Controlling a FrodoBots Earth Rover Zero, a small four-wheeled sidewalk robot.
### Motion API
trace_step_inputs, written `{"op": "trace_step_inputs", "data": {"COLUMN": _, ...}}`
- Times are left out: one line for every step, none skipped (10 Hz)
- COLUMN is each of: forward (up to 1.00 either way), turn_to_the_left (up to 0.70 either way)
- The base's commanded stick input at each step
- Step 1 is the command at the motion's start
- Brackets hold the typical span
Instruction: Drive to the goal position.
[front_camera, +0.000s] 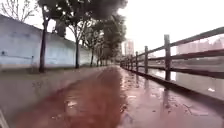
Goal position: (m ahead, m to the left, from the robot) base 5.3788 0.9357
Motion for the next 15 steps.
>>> {"op": "trace_step_inputs", "data": {"forward": 0.82, "turn_to_the_left": 0.00}}
{"op": "trace_step_inputs", "data": {"forward": 0.61, "turn_to_the_left": 0.00}}
{"op": "trace_step_inputs", "data": {"forward": 0.39, "turn_to_the_left": 0.00}}
{"op": "trace_step_inputs", "data": {"forward": 0.18, "turn_to_the_left": 0.00}}
{"op": "trace_step_inputs", "data": {"forward": 0.04, "turn_to_the_left": 0.00}}
{"op": "trace_step_inputs", "data": {"forward": 0.35, "turn_to_the_left": 0.00}}
{"op": "trace_step_inputs", "data": {"forward": 0.65, "turn_to_the_left": 0.00}}
{"op": "trace_step_inputs", "data": {"forward": 0.95, "turn_to_the_left": 0.00}}
{"op": "trace_step_inputs", "data": {"forward": 1.00, "turn_to_the_left": 0.00}}
{"op": "trace_step_inputs", "data": {"forward": 1.00, "turn_to_the_left": 0.00}}
{"op": "trace_step_inputs", "data": {"forward": 1.00, "turn_to_the_left": 0.00}}
{"op": "trace_step_inputs", "data": {"forward": 1.00, "turn_to_the_left": 0.00}}
{"op": "trace_step_inputs", "data": {"forward": 1.00, "turn_to_the_left": 0.00}}
{"op": "trace_step_inputs", "data": {"forward": 0.81, "turn_to_the_left": 0.00}}
{"op": "trace_step_inputs", "data": {"forward": 0.58, "turn_to_the_left": 0.00}}
